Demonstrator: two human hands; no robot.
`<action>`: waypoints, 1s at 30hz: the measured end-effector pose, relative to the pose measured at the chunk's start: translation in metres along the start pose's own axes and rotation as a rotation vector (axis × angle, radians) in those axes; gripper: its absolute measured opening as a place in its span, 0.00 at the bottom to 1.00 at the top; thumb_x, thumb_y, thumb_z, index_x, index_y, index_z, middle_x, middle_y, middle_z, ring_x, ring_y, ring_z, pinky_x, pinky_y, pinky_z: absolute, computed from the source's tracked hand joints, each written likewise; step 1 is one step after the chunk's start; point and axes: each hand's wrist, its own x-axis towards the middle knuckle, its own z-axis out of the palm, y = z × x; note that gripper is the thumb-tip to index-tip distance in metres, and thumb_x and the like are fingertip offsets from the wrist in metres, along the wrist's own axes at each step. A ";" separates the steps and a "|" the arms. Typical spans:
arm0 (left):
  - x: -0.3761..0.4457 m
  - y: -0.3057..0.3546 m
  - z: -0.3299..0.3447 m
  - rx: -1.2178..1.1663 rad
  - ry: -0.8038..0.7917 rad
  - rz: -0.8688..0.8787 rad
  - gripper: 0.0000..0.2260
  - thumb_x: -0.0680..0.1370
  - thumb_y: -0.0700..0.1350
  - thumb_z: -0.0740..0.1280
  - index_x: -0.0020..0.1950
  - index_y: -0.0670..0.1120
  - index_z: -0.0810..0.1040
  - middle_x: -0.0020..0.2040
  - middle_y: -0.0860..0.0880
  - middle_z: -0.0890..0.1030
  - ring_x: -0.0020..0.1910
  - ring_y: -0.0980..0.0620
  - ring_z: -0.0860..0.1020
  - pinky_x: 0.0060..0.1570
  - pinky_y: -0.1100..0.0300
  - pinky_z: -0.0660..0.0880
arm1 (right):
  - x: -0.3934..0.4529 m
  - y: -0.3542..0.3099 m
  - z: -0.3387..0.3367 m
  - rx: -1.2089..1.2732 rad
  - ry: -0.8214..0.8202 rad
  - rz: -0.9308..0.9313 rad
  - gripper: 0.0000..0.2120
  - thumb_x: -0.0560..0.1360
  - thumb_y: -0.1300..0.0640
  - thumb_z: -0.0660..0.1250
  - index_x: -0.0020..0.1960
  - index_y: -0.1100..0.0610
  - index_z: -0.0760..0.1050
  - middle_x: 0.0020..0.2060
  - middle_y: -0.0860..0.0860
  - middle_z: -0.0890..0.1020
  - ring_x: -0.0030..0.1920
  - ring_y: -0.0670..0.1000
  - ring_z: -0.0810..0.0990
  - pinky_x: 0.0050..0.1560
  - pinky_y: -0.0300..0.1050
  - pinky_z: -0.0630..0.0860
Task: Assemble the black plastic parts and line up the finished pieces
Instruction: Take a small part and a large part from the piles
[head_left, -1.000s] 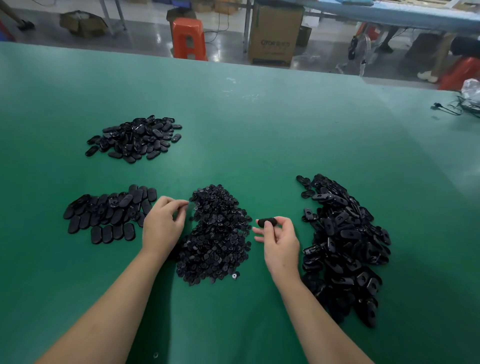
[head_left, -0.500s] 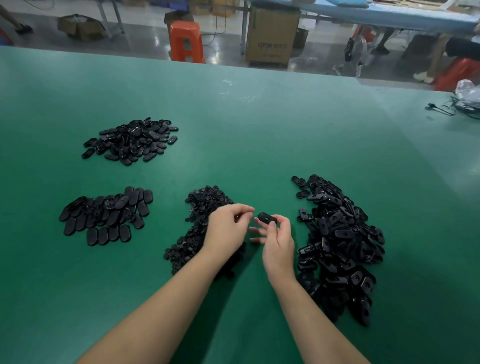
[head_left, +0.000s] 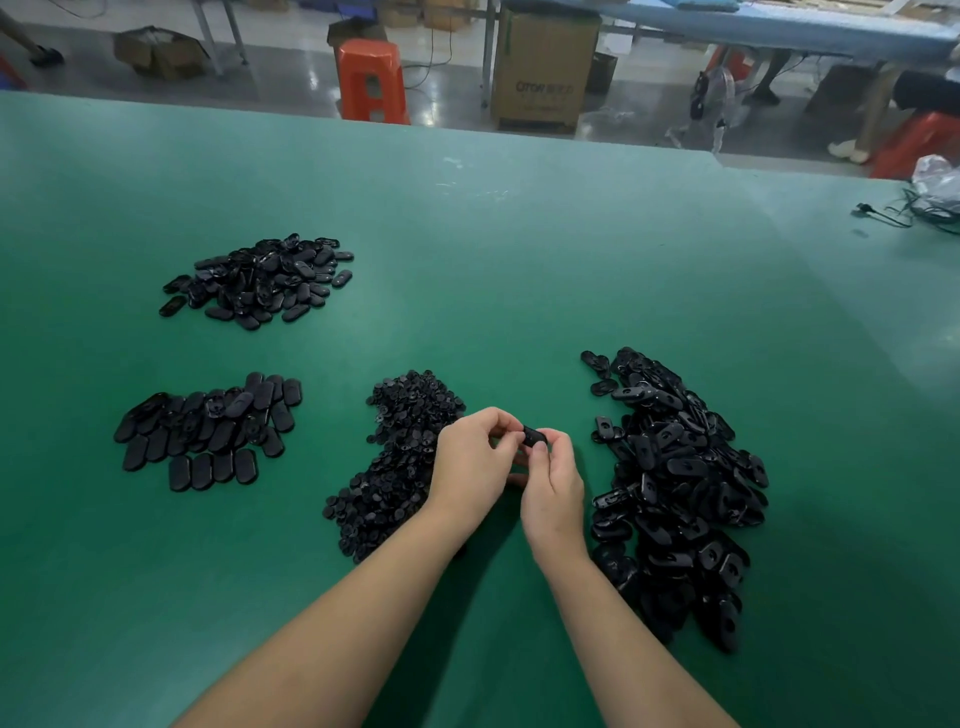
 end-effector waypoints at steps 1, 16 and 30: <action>0.000 0.001 0.001 0.016 -0.012 0.002 0.04 0.78 0.41 0.70 0.45 0.48 0.84 0.40 0.56 0.83 0.40 0.62 0.80 0.41 0.75 0.72 | 0.000 0.001 0.000 -0.013 -0.003 0.004 0.11 0.85 0.55 0.56 0.50 0.40 0.70 0.45 0.41 0.84 0.48 0.42 0.83 0.49 0.43 0.78; 0.006 0.003 0.001 0.059 -0.035 -0.014 0.09 0.77 0.44 0.73 0.57 0.48 0.83 0.51 0.53 0.81 0.46 0.53 0.78 0.54 0.58 0.76 | 0.003 0.006 -0.002 0.046 -0.002 0.034 0.10 0.85 0.56 0.57 0.49 0.46 0.74 0.45 0.45 0.84 0.46 0.41 0.81 0.47 0.47 0.76; 0.007 -0.005 -0.005 -0.152 -0.149 -0.186 0.01 0.76 0.41 0.74 0.45 0.44 0.85 0.39 0.49 0.85 0.21 0.58 0.74 0.25 0.65 0.71 | 0.004 0.004 -0.003 0.102 -0.045 -0.009 0.13 0.83 0.61 0.60 0.51 0.44 0.78 0.32 0.46 0.79 0.32 0.47 0.75 0.36 0.47 0.75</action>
